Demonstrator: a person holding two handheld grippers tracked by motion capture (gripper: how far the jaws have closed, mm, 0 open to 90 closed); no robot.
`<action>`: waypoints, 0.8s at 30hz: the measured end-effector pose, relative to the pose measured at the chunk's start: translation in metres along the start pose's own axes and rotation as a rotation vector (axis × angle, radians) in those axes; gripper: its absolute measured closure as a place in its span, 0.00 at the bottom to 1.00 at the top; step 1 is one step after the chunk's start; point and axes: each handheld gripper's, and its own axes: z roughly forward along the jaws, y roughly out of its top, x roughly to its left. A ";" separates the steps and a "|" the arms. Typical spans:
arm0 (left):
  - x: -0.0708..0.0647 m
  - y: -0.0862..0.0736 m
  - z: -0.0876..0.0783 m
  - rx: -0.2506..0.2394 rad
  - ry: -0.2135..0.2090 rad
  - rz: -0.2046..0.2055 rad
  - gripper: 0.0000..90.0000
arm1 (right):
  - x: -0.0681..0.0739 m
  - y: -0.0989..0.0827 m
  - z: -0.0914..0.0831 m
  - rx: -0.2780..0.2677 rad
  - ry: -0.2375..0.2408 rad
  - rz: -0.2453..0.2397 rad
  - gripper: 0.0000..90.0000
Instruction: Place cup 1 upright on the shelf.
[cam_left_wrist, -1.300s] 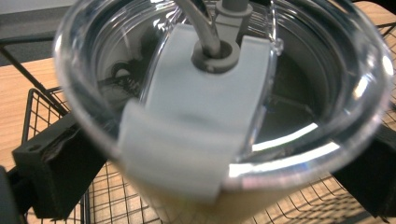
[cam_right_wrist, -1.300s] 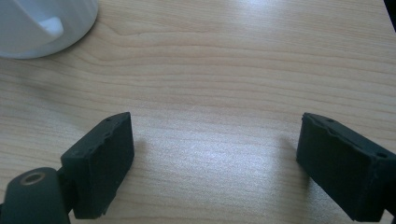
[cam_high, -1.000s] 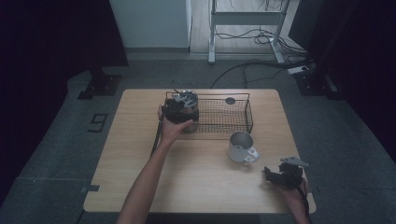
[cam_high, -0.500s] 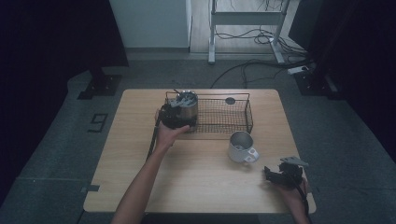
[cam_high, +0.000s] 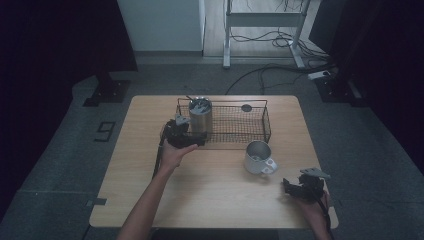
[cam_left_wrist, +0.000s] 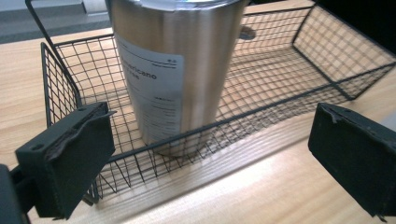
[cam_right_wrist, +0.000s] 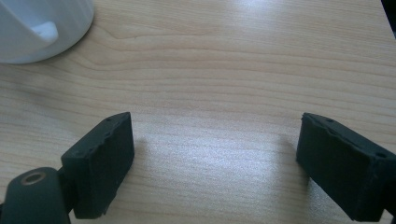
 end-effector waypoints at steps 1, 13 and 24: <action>-0.001 -0.001 -0.004 -0.003 -0.005 0.006 0.01 | 0.000 0.000 0.000 0.000 0.000 0.000 0.12; -0.005 -0.033 -0.032 -0.052 -0.003 0.041 0.06 | 0.000 0.000 0.000 0.002 0.001 0.003 0.12; 0.001 -0.064 -0.056 -0.053 -0.050 0.014 0.06 | 0.000 0.000 0.000 0.002 0.000 0.003 0.12</action>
